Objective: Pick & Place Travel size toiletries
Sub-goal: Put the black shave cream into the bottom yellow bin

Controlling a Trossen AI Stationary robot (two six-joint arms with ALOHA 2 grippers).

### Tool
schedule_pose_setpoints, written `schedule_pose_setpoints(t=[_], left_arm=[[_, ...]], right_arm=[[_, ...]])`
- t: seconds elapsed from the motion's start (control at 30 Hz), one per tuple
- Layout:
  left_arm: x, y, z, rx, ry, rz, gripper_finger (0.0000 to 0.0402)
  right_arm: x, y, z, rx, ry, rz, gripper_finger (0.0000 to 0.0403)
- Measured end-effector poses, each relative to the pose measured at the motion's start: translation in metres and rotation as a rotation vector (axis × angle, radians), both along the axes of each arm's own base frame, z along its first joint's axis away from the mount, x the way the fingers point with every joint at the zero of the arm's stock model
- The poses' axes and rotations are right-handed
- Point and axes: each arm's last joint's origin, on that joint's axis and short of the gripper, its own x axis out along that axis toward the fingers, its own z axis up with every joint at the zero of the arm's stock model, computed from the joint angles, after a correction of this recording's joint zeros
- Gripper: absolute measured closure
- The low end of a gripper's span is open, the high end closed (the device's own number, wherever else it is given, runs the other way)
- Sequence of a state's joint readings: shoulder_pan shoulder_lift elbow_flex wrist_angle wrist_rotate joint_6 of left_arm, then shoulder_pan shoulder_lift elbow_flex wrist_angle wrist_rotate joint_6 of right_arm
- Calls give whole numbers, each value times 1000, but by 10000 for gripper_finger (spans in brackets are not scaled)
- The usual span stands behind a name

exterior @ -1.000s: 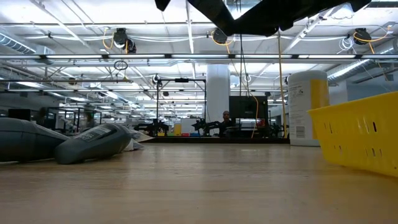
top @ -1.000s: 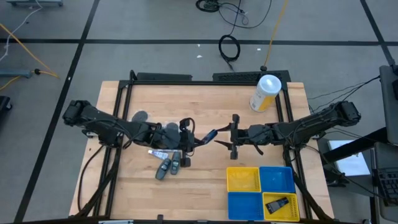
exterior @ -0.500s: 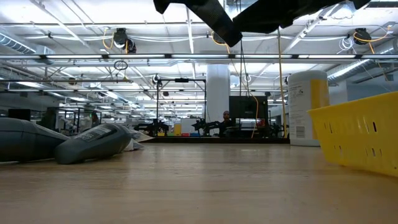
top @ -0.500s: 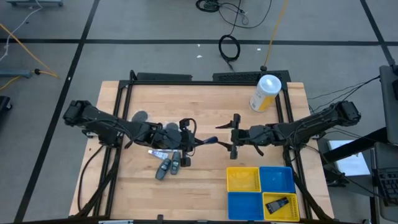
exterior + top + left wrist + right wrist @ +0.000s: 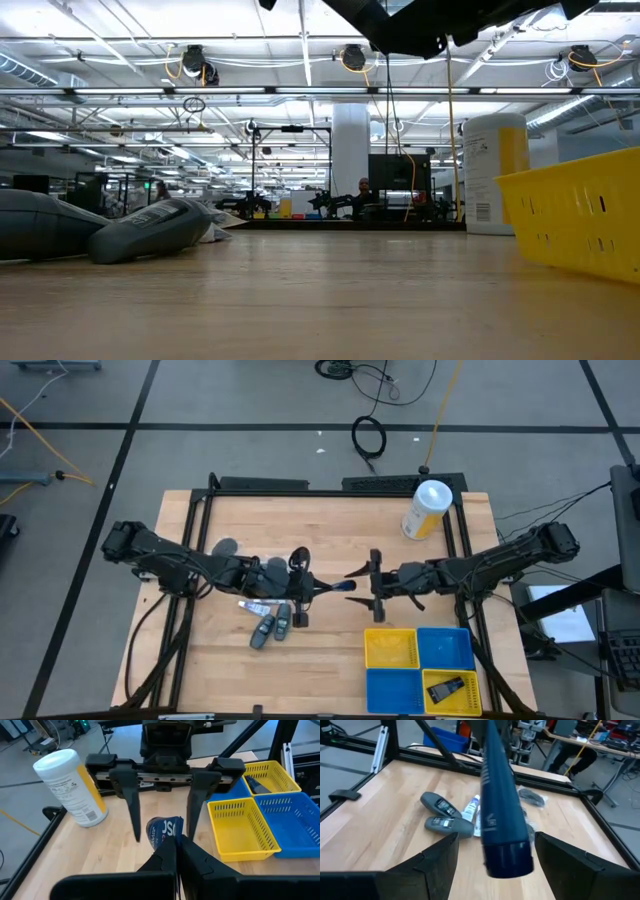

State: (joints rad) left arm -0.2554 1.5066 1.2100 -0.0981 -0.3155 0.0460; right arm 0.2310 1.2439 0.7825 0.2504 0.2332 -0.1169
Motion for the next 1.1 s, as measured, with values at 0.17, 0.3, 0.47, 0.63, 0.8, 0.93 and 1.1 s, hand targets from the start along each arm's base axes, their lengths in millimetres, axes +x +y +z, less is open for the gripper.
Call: schedule_pose_setpoints(t=[0.17,0.3,0.47,0.63,0.8,0.93,1.1], left_arm=[[0,0,0,0,1,0,401],[0,0,0,2,0,0,401],[0,0,0,1,0,-1,401],[0,0,0,2,1,-1,401],[0,0,0,1,1,0,400],[0,0,0,-5,1,2,393],[0,1,0,11,-1,33,370]], right_arm=[[0,0,1,-3,-7,1,154],[0,0,0,-5,-1,1,178],[-1,0,-2,-11,16,2,236],[-1,0,-3,-14,22,2,284],[-1,0,-2,-28,21,7,284],[-1,0,-2,-27,21,7,284],[-1,0,-2,-27,21,4,284]])
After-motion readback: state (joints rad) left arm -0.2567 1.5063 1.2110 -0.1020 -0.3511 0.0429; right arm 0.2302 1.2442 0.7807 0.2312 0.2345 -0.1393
